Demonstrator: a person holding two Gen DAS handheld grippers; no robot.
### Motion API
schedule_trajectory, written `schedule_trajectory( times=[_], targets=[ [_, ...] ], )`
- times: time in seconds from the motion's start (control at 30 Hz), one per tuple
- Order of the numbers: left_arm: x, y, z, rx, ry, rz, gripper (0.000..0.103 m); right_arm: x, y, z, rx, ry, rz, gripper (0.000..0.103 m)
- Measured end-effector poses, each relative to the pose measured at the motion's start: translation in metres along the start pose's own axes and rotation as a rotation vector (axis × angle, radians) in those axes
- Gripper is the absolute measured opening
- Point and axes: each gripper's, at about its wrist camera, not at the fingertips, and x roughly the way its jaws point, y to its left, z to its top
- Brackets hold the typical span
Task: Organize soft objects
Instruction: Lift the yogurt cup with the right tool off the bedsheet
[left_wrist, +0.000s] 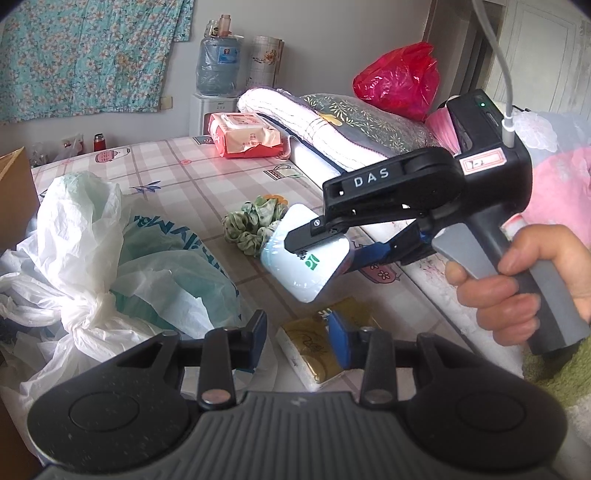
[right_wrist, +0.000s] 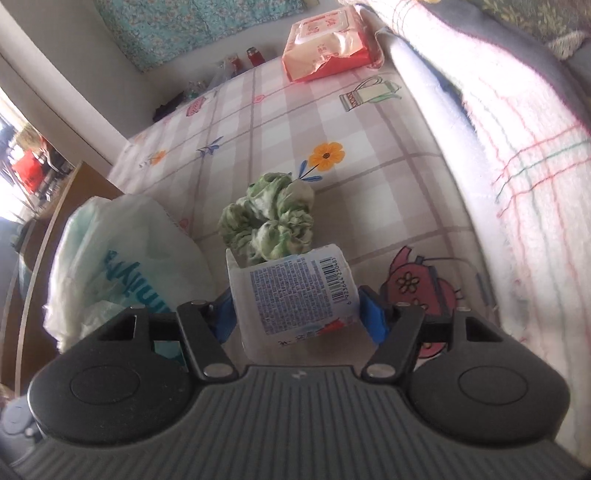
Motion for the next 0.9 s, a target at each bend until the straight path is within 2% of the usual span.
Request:
schedule_trajectory(
  times=[0.07,0.13,0.2,0.3,0.43,0.6,0.7,0.9],
  targets=[
    [0.001,-0.002,0.001,0.004,-0.001,-0.002,0.038,0.003,-0.01,0.0,0.105,0.055,0.136,0.066],
    [0.002,-0.004,0.003,0.008,-0.001,-0.006,0.038,0.01,-0.019,-0.001,0.195,0.115,0.214,0.067],
    [0.003,-0.007,0.005,0.013,-0.003,-0.009,0.038,0.016,-0.023,-0.003,0.22,0.146,0.19,0.07],
    [0.005,-0.011,0.007,0.027,-0.006,-0.012,0.039,0.006,-0.025,-0.001,0.201,0.093,0.148,0.074],
    [0.014,-0.019,0.013,0.049,-0.004,-0.01,0.044,-0.012,-0.027,0.007,0.151,0.021,0.057,0.074],
    [0.028,-0.029,0.022,0.086,-0.01,-0.004,0.047,-0.023,-0.032,0.008,0.147,-0.009,0.092,0.052],
    [0.043,-0.034,0.028,0.11,-0.005,0.018,0.047,-0.022,-0.032,0.008,0.139,-0.002,0.113,0.044],
    [0.069,-0.038,0.035,0.13,0.039,0.067,0.049,-0.02,-0.031,0.008,0.141,-0.004,0.144,0.039]
  ],
)
